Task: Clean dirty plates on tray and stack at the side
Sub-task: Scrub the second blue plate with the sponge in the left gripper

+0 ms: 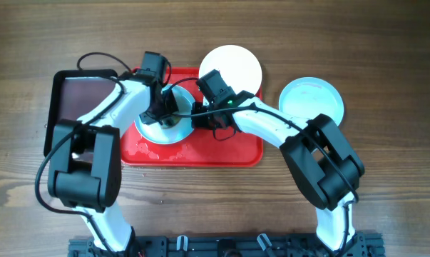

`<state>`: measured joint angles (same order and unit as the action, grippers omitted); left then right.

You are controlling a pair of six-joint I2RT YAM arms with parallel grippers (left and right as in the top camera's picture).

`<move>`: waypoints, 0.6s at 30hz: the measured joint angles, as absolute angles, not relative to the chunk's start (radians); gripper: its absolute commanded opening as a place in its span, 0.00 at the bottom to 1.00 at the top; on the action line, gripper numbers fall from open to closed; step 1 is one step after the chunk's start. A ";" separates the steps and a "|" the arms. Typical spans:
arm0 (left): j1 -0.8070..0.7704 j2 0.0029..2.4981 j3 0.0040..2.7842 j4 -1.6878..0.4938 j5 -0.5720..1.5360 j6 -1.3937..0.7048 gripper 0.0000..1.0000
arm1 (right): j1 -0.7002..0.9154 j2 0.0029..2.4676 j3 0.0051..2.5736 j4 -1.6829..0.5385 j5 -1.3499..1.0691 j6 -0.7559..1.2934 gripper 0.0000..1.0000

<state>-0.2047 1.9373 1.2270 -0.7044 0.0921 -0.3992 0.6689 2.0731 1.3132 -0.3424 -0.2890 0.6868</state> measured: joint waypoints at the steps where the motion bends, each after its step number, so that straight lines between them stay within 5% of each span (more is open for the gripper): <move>1: -0.194 1.937 1.227 -0.708 0.128 -0.351 0.04 | 0.669 2.073 1.314 -0.345 -0.290 0.686 0.04; 10: -0.185 1.972 1.202 -0.674 0.508 -0.009 0.04 | 0.669 2.073 1.314 -0.353 -0.299 0.656 0.04; 18: -0.200 1.969 1.191 -0.602 0.444 -0.147 0.04 | 0.669 2.073 1.314 -0.342 -0.295 0.649 0.04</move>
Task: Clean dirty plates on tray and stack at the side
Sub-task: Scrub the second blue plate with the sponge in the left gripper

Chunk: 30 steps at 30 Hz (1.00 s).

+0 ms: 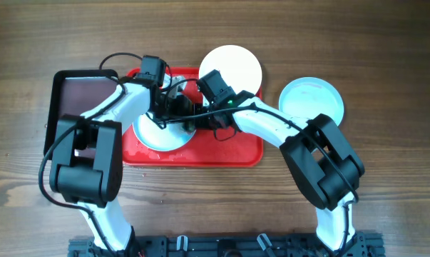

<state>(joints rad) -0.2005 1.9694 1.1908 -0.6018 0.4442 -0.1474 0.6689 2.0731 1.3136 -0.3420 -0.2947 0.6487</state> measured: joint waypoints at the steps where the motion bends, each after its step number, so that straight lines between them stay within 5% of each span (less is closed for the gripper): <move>1: -0.206 1.964 1.192 -0.601 0.414 -0.183 0.04 | 0.669 2.073 1.314 -0.338 -0.295 0.649 0.04; 13: -0.174 1.944 1.251 -0.756 -0.024 -0.538 0.04 | 0.707 2.073 1.326 -0.326 -0.357 0.637 0.04; 30: -0.083 1.966 1.252 -1.125 -0.150 -0.390 0.04 | 0.711 2.073 1.327 -0.335 -0.381 0.629 0.04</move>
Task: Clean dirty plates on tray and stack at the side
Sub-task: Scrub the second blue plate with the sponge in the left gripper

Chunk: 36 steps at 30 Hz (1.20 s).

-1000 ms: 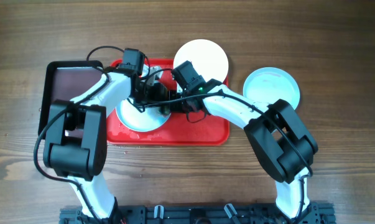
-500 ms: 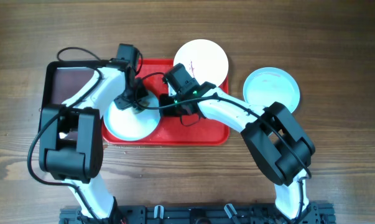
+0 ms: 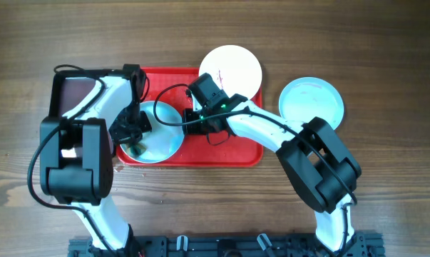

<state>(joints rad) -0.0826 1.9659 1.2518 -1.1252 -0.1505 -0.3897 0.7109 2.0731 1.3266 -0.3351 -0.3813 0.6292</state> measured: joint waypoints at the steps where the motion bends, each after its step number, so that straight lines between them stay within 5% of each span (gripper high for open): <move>1: -0.080 1.966 1.251 -1.121 -0.132 -0.363 0.04 | 0.711 2.073 1.327 -0.336 -0.381 0.629 0.04; 11: -0.052 1.960 1.244 -0.946 0.319 -0.066 0.04 | 0.685 2.073 1.327 -0.351 -0.349 0.627 0.04; 20: -0.072 1.996 1.225 -0.756 0.630 -0.020 0.04 | 0.685 2.073 1.327 -0.351 -0.347 0.627 0.04; 29: -0.034 1.998 1.216 -0.549 0.570 -0.178 0.04 | 0.686 2.073 1.327 -0.343 -0.347 0.627 0.04; 36: -0.003 1.992 1.260 -0.590 0.408 -0.266 0.04 | 0.690 2.073 1.327 -0.331 -0.348 0.627 0.04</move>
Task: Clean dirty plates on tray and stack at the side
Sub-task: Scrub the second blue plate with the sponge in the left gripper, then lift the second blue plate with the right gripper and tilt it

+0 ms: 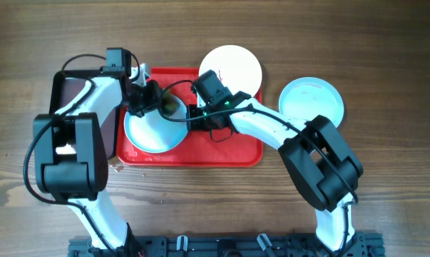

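Note:
A light blue plate (152, 133) lies on the left half of the red tray (229, 151). My left gripper (166, 104) reaches over the plate's back rim, shut on what looks like a small olive-green sponge (175, 108). From the right, my right gripper (190, 117) is shut on the plate's right rim. A white plate with a red smear (232, 66) rests on the tray's back right corner. A second light blue plate (311, 101) sits on the table to the right of the tray.
A dark rectangular tray (73, 107) lies on the wooden table just left of the red tray, under my left arm. Small crumbs lie by the red tray's front left corner (117, 168). Cables loop over both arms.
My left gripper has moved with the sponge from the plate's front left part to its back right rim. My right gripper still holds the plate's right rim, almost where it was.
My left gripper held the sponge over the middle of the blue plate while the right gripper gripped its rim. Then the sponge was near the plate's right side, then at its front left, and now at the back rim. The plate has shifted slightly left.

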`<state>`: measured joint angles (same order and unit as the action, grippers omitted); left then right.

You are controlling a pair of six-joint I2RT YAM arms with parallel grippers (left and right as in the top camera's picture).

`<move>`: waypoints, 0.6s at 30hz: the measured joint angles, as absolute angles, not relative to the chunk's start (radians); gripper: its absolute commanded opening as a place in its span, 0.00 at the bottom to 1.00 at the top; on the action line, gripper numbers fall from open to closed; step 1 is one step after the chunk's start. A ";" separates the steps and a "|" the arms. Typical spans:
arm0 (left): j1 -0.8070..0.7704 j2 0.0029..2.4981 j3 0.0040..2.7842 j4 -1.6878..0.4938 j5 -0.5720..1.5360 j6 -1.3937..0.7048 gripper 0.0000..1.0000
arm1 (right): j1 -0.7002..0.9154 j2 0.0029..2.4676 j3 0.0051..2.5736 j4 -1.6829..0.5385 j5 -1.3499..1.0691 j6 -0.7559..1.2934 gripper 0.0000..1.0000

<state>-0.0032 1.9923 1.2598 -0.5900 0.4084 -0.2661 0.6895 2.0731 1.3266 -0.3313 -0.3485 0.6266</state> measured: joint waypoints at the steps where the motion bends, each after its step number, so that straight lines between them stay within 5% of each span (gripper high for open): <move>1: -0.002 1.989 1.272 -0.601 0.382 -0.270 0.04 | 0.690 2.073 1.327 -0.331 -0.348 0.627 0.04; 9: 0.019 1.906 1.425 -0.692 0.262 -0.282 0.04 | 0.695 2.073 1.327 -0.342 -0.359 0.626 0.06; 13: 0.023 1.812 1.462 -0.740 0.246 -0.284 0.04 | 0.699 2.074 1.327 -0.347 -0.358 0.621 0.27; 18: 0.023 1.782 1.467 -0.785 0.229 -0.284 0.04 | 0.704 2.077 1.325 -0.346 -0.339 0.630 0.32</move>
